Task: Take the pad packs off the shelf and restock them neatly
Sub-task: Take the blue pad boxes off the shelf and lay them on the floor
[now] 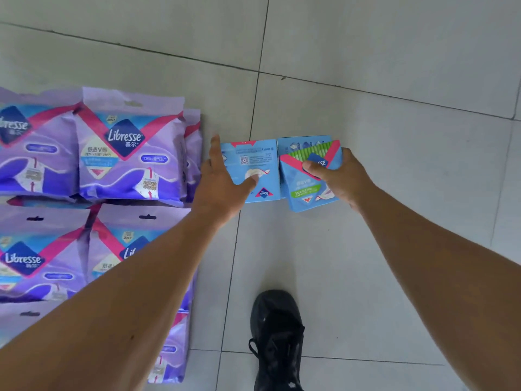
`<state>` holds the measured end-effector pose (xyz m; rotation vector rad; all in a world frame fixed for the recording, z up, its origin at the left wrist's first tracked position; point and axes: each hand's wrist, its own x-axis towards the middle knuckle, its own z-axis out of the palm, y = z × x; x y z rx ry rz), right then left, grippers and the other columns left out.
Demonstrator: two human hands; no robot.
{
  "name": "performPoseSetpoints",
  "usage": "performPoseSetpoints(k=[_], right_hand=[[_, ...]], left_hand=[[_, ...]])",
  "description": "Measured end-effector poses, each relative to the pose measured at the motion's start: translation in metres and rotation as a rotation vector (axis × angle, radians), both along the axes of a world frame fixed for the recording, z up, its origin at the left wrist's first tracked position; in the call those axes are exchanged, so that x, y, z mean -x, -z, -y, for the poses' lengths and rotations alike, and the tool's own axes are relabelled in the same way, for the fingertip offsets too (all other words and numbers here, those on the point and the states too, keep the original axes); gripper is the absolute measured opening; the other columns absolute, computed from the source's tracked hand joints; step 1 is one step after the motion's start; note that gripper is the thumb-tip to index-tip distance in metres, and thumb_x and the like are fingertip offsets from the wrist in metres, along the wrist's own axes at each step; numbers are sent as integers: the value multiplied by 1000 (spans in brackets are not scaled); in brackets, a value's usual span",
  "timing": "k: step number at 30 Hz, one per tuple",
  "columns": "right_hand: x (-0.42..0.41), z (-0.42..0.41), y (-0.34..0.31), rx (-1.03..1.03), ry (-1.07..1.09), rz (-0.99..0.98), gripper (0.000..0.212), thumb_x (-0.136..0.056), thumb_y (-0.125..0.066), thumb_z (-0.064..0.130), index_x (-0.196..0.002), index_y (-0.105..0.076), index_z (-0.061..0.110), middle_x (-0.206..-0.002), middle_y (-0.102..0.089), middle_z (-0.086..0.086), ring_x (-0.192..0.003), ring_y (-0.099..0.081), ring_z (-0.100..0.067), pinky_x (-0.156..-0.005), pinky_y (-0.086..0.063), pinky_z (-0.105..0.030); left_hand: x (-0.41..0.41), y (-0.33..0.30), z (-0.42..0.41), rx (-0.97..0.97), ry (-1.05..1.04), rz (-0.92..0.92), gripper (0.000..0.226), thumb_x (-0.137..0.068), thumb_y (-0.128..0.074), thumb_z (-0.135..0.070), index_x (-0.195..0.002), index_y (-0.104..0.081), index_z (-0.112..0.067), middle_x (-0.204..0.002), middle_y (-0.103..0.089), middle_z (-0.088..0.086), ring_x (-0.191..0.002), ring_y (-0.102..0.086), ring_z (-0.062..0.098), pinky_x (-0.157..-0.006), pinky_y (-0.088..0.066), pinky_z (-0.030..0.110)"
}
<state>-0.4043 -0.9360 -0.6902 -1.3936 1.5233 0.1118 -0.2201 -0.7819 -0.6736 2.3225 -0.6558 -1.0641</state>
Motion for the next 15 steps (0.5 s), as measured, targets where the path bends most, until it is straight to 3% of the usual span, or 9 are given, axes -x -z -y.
performPoseSetpoints(k=[4,9,11,13,15], right_hand=[[-8,-7,0,46,74,-44,69,-71,-73,64,-116,-54,15,-102,-66,4,-87,-67,-13,-68,-46,-22],[-19,-13,-6,62,94,-94,72,-80,-68,58,-130,-42,12,-112,-56,4,-96,-54,-16,-78,-39,-26],[-23,-14,-18,59,100,-120,83,-84,-62,61,-142,-33,10,-126,-53,-3,-110,-53,-20,-87,-43,-30],[-25,-18,-37,138,72,-182,85,-88,-53,63,-149,-25,10,-144,-44,-10,-129,-45,-27,-102,-41,-37],[-23,-30,-67,305,-56,-265,74,-93,-49,56,-148,-28,11,-146,-41,-12,-133,-39,-30,-102,-37,-40]], left_hand=[[-5,0,3,31,9,-18,104,-80,-75,-41,-154,-3,-28,-154,-30,0,-139,-32,13,-108,-35,31],[-14,4,4,28,2,-82,111,-75,-75,-48,-154,0,-29,-154,-31,-2,-138,-36,12,-110,-38,40],[-15,-1,2,42,-12,-99,116,-65,-72,-59,-152,0,-34,-151,-35,-3,-135,-41,10,-108,-40,42],[-17,-13,-1,65,-16,-104,114,-63,-69,-62,-153,-3,-34,-149,-37,-3,-130,-46,9,-108,-41,39],[-15,-38,-8,76,27,-64,103,-74,-66,-51,-154,-7,-26,-149,-36,-3,-122,-48,5,-107,-40,33]])
